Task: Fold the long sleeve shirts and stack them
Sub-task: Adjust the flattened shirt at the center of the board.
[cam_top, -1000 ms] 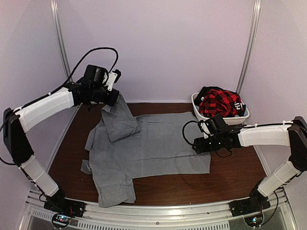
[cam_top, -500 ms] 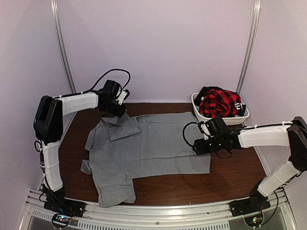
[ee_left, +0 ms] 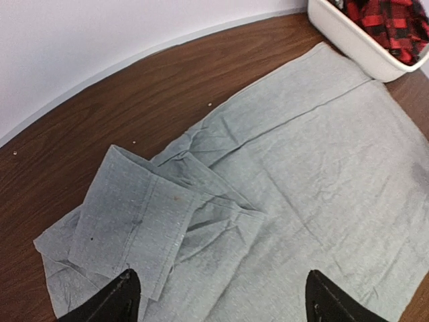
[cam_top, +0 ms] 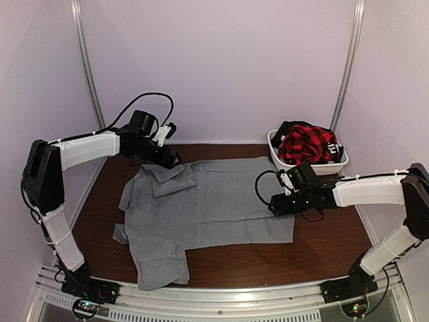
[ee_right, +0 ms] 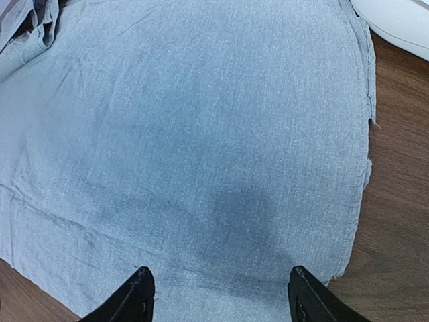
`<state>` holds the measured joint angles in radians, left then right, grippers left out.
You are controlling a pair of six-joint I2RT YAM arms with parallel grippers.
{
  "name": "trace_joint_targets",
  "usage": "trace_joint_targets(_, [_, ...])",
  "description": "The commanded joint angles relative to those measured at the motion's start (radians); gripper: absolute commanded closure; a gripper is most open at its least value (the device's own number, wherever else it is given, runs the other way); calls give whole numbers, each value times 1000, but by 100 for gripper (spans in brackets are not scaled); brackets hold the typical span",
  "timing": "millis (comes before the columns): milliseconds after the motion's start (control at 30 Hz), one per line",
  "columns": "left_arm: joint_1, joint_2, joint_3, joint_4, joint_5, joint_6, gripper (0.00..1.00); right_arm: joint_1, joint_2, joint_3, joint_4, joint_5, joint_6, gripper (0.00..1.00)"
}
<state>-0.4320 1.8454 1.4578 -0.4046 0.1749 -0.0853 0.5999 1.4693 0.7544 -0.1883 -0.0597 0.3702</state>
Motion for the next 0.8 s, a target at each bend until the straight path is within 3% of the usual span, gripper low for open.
trace_joint_targets(0, [-12, -183, -166, 44, 125, -105, 11, -1, -28, -7, 8, -8, 9, 31])
trace_joint_targets(233, [-138, -547, -499, -51, -97, -302, 14, 8, -49, -6, 5, -31, 14, 30])
trace_joint_targets(400, [-280, -740, -622, -179, -234, -537, 22, 17, -36, 3, 5, -44, 18, 31])
trace_joint_targets(533, [-392, -788, -680, -275, -260, -731, 28, 26, -12, 8, 2, -44, 18, 31])
trace_joint_targets(767, [-534, -843, -735, -426, -353, -968, 28, 39, -17, -16, 25, -51, 38, 31])
